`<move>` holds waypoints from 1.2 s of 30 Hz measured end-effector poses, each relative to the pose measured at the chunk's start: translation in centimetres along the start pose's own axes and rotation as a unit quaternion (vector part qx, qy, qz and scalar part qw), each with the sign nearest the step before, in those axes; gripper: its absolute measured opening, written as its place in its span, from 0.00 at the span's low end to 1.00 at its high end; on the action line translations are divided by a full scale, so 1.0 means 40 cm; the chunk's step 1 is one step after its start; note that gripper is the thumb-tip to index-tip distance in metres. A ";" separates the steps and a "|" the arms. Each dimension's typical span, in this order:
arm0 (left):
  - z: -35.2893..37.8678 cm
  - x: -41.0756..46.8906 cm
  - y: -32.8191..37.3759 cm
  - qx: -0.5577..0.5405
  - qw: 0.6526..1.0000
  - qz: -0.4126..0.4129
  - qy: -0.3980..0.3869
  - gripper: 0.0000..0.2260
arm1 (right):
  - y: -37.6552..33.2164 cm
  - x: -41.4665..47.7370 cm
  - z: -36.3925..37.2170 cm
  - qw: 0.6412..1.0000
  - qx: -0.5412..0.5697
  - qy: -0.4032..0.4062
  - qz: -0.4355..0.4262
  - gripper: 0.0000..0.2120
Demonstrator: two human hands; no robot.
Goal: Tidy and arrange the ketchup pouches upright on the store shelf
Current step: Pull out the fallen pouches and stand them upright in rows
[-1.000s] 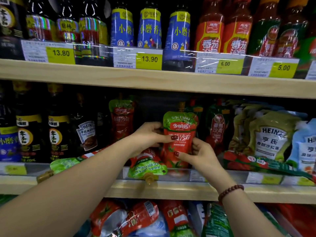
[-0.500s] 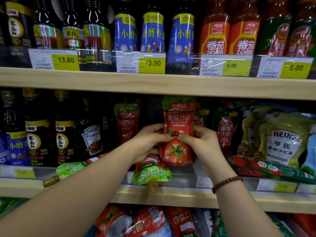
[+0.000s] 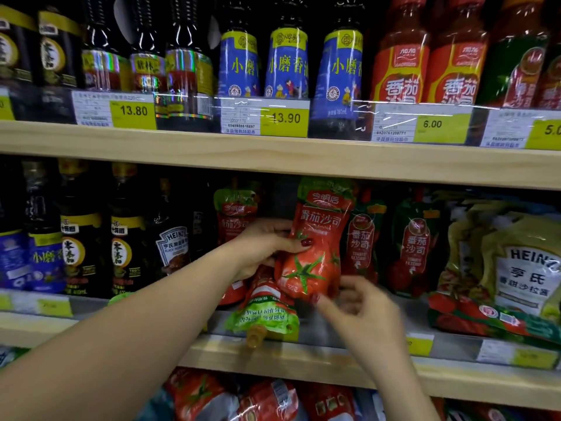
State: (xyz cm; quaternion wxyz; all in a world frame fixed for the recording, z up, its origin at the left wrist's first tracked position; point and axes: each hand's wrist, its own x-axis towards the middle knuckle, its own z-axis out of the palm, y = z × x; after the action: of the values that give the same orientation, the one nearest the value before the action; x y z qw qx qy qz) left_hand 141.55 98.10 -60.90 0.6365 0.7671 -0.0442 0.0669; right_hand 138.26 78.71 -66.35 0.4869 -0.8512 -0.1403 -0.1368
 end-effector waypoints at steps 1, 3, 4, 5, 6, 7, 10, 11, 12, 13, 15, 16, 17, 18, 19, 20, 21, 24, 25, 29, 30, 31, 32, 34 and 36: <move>0.000 0.009 -0.002 0.004 1.000 0.001 0.002 0.11 | 0.009 -0.007 0.015 0.999 -0.039 -0.022 -0.008 0.18; -0.001 0.027 -0.004 0.009 1.000 0.005 0.011 0.12 | 0.022 -0.015 0.038 0.994 -0.099 -0.035 -0.040 0.19; 0.000 0.033 -0.005 0.012 1.000 0.006 0.013 0.13 | 0.026 -0.019 0.044 0.992 -0.109 -0.029 -0.050 0.20; 0.000 0.038 -0.005 0.014 1.000 0.010 0.014 0.13 | 0.028 -0.022 0.050 0.992 -0.109 -0.017 -0.056 0.19; 0.000 0.045 -0.006 0.014 1.000 0.018 0.015 0.14 | 0.030 -0.024 0.055 0.992 -0.111 -0.004 -0.064 0.17; 0.000 0.053 -0.007 0.010 0.999 0.027 0.018 0.14 | 0.033 -0.024 0.060 0.989 -0.123 0.005 -0.077 0.13; -0.006 0.076 -0.002 -0.006 0.998 0.061 0.028 0.16 | 0.042 -0.022 0.069 0.979 -0.165 0.014 -0.121 0.07; -0.010 0.082 0.001 -0.006 0.997 0.074 0.031 0.16 | 0.044 -0.021 0.071 0.978 -0.162 0.018 -0.128 0.07; -0.016 0.089 0.002 -0.003 0.996 0.084 0.038 0.16 | 0.046 -0.021 0.072 0.979 -0.157 0.022 -0.130 0.07; -0.023 0.095 0.001 0.003 0.995 0.090 0.046 0.17 | 0.047 -0.020 0.073 0.979 -0.157 0.024 -0.129 0.07; -0.039 0.108 -0.007 0.021 0.993 0.095 0.064 0.18 | 0.049 -0.017 0.076 0.979 -0.154 0.023 -0.128 0.08; -0.047 0.113 -0.015 0.030 0.992 0.095 0.074 0.19 | 0.051 -0.015 0.079 0.979 -0.150 0.025 -0.132 0.08; -0.055 0.117 -0.025 0.036 0.991 0.096 0.087 0.20 | 0.053 -0.014 0.081 0.979 -0.148 0.030 -0.138 0.08; -0.062 0.121 -0.036 0.034 0.989 0.101 0.100 0.19 | 0.055 -0.015 0.082 0.977 -0.151 0.036 -0.144 0.10; -0.068 0.124 -0.045 0.028 0.987 0.106 0.114 0.17 | 0.055 -0.015 0.082 0.975 -0.155 0.041 -0.151 0.11; -0.072 0.128 -0.052 0.024 0.986 0.110 0.126 0.16 | 0.055 -0.015 0.082 0.973 -0.159 0.045 -0.158 0.12; -0.075 0.132 -0.058 0.021 0.984 0.112 0.136 0.16 | 0.056 -0.014 0.083 0.971 -0.163 0.049 -0.165 0.13; -0.077 0.139 -0.072 0.010 0.983 0.105 0.148 0.16 | 0.059 -0.013 0.084 0.968 -0.162 0.063 -0.182 0.12; -0.076 0.139 -0.079 0.009 0.984 0.101 0.147 0.16 | 0.060 -0.013 0.085 0.967 -0.161 0.067 -0.186 0.11; -0.066 0.133 -0.115 0.002 0.989 0.077 0.126 0.16 | 0.059 -0.015 0.090 0.965 -0.158 0.080 -0.192 0.07; -0.064 0.135 -0.121 0.010 0.990 0.068 0.122 0.15 | 0.059 -0.015 0.091 0.965 -0.157 0.082 -0.192 0.07; -0.061 0.139 -0.125 0.023 0.991 0.057 0.118 0.15 | 0.060 -0.014 0.093 0.966 -0.155 0.082 -0.192 0.07; -0.059 0.142 -0.127 0.039 0.992 0.048 0.111 0.14 | 0.061 -0.014 0.093 0.966 -0.154 0.081 -0.191 0.06; -0.059 0.147 -0.127 0.061 0.993 0.032 0.097 0.14 | 0.063 -0.013 0.094 0.967 -0.152 0.078 -0.189 0.06; -0.062 0.148 -0.127 0.060 0.994 0.010 0.091 0.15 | 0.063 -0.013 0.094 0.968 -0.150 0.074 -0.186 0.06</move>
State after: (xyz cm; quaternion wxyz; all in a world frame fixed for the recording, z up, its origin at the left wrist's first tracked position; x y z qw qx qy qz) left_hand 148.05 101.60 -64.46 0.5898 0.7942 0.0105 0.1458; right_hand 139.08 80.70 -70.37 0.3289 -0.8607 -0.2376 -0.3074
